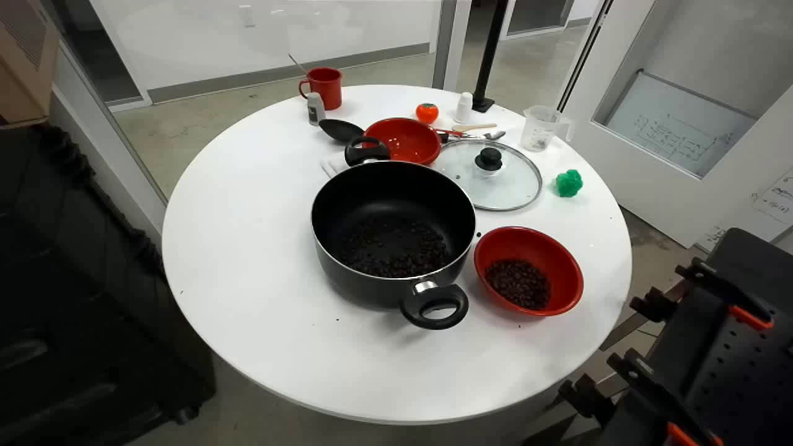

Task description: Pick up the lid and close the pot with it

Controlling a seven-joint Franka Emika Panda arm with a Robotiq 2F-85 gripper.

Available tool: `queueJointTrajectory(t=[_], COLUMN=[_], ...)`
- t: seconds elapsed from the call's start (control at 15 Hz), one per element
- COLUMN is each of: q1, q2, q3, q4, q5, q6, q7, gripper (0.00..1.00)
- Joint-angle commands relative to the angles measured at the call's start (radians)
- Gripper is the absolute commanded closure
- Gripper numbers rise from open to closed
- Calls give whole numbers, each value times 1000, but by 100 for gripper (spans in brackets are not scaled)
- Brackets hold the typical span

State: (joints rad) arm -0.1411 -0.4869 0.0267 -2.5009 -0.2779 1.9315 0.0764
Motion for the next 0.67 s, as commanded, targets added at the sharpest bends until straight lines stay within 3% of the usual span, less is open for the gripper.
queueJointTrajectory(t=[0.0,0.4,0.6], q1=[19,19,42], q2=[1,13,105], q3=[-17,-21,-74], q4=[2,11,75], q5=[-7,-12,-30], q6=[-4,11,75], q7=[7,-1,-196], gripper=[0,0,0])
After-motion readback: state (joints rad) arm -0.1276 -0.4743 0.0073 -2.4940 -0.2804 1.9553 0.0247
